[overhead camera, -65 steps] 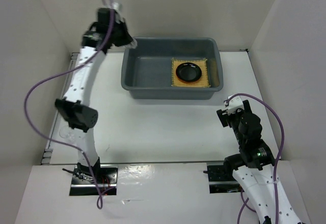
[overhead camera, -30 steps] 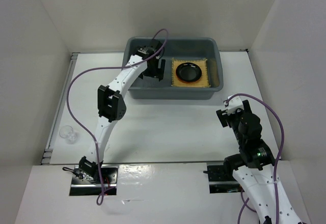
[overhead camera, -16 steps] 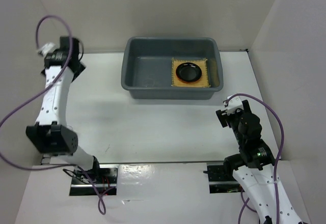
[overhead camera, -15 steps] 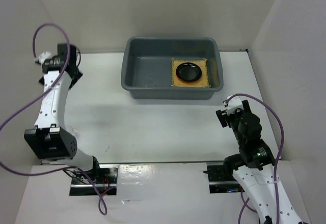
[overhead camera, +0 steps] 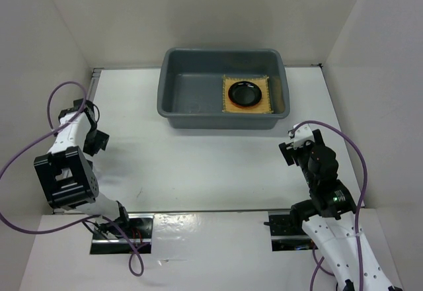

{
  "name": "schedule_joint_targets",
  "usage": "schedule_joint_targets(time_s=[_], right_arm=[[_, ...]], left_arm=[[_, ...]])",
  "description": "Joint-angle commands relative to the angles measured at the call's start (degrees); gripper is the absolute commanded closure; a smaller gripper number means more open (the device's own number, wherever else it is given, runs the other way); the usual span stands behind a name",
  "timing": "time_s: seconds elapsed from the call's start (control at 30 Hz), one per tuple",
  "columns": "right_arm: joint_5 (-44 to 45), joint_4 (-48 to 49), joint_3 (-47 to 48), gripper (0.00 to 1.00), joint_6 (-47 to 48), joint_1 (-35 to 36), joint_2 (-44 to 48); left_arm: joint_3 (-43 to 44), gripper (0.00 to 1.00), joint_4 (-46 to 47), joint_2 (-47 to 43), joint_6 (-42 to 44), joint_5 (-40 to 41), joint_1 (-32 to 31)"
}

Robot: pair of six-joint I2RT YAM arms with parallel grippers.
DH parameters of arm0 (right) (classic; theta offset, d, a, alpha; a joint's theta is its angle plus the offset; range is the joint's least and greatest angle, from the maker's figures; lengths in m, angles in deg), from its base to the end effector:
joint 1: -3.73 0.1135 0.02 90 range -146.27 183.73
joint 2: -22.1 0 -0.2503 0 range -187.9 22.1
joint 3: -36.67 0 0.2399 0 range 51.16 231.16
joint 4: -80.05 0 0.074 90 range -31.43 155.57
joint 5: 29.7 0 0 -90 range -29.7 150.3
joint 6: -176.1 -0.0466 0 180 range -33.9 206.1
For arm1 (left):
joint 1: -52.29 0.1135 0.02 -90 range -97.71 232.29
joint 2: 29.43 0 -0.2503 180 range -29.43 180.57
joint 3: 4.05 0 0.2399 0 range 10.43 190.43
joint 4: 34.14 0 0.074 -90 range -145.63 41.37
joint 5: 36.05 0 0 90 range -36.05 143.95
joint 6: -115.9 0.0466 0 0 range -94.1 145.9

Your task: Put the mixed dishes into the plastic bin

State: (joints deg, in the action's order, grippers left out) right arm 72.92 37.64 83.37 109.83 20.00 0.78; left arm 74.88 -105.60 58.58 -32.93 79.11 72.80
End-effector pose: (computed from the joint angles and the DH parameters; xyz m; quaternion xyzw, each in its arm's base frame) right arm 0.1159 0.0232 0.2723 -0.2119 0.7733 -0.1266 0.5840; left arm 0.2434 0.1122 0.2112 -0.6347 0.7372 0.1786 0.1473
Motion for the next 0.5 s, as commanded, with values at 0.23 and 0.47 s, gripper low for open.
schedule_joint_targets(time_s=[0.23, 0.47], right_arm=[[-0.05, 1.64, -0.3, 0.18, 0.18, 0.6, -1.0], [-0.05, 1.64, -0.3, 0.18, 0.18, 0.6, -1.0]], left_arm=[[-3.53, 0.0, 5.99, 3.93, 3.54, -2.67, 3.39], [-4.15, 0.17, 9.06, 4.45, 8.72, -5.91, 6.12]])
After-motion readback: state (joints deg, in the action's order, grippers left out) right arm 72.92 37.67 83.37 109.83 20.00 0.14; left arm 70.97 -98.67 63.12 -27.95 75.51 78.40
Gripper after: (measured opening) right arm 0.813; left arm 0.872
